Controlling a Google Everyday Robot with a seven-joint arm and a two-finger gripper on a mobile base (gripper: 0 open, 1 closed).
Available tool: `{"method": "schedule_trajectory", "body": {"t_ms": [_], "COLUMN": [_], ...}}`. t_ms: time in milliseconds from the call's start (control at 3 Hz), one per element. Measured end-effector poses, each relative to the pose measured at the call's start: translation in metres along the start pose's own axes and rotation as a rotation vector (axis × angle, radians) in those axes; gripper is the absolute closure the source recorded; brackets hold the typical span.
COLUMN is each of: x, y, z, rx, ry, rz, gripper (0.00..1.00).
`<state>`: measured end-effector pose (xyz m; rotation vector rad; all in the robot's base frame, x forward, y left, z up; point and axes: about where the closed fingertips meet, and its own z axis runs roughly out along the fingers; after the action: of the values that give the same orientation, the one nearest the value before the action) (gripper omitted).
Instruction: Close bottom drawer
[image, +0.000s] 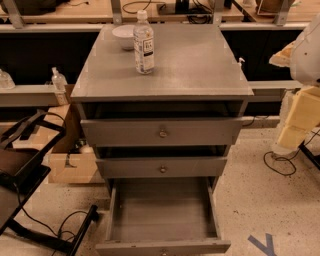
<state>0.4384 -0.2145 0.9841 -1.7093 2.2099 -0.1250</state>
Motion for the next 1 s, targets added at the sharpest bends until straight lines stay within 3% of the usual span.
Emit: {"method": "schedule_trajectory", "body": {"t_ms": [333,667,1000], "x": [0.0,0.004,0.021], "y": [0.0,0.002,0.019], "z": [0.0,0.021,0.076], "rx": [0.005,0.02,0.027], "ry": [-0.002,-0.026,-0.05], "rz": [0.0,-0.006,-0.026], "gripper": [0.0,0.0,0.0]}}
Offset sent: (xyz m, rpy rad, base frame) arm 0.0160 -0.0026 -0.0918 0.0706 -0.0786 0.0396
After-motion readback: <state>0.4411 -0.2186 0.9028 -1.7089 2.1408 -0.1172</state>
